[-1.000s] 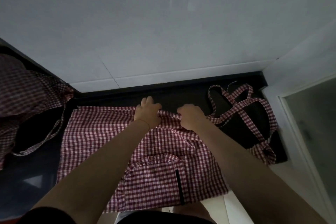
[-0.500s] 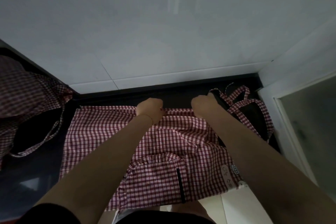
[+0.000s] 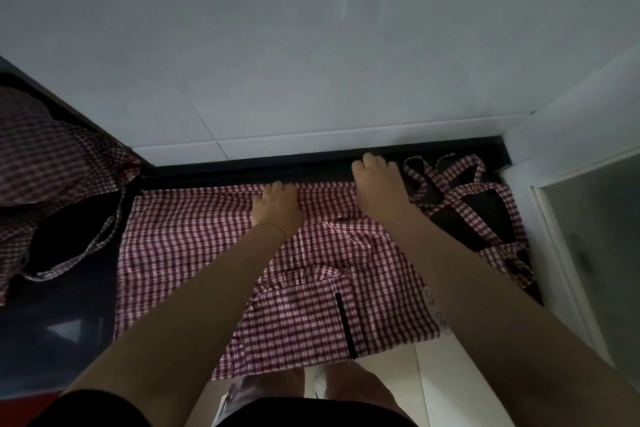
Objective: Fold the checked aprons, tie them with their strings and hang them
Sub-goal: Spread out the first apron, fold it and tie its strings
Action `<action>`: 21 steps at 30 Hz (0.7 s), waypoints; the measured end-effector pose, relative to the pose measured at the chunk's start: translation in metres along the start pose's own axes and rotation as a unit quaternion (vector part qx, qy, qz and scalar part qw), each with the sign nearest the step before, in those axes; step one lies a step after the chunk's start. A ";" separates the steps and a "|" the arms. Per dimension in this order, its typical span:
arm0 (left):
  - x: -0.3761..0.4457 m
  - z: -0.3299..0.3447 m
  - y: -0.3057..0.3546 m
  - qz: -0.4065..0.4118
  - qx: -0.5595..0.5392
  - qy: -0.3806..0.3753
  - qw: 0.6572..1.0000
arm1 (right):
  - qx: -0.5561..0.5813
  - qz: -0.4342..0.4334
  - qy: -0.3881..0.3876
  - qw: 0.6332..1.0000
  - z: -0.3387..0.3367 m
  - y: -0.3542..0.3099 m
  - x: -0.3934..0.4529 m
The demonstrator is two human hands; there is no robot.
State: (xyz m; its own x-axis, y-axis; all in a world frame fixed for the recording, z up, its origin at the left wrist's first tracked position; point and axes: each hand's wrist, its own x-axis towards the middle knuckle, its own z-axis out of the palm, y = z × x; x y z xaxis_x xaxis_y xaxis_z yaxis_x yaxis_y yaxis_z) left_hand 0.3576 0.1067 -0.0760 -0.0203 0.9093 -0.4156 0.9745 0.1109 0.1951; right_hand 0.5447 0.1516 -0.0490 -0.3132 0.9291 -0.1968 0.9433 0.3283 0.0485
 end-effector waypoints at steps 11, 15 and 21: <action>-0.006 -0.001 -0.037 0.013 0.130 -0.106 0.986 | 0.028 0.000 -0.195 0.980 0.032 -0.036 0.002; -0.006 -0.008 -0.048 0.012 0.089 -0.094 0.991 | 0.074 0.009 -0.163 0.984 0.029 -0.025 -0.001; -0.003 -0.013 -0.055 -0.005 0.087 -0.055 0.995 | 0.046 0.057 -0.181 0.981 0.019 -0.024 0.003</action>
State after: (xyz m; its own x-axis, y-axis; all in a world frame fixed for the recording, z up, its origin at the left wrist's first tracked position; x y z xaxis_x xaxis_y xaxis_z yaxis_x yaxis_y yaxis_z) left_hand 0.3013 0.1030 -0.0741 -0.0144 0.8579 -0.5136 0.9985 0.0393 0.0377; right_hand 0.5229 0.1433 -0.0697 -0.1609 0.8323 -0.5305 0.9811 0.1933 0.0058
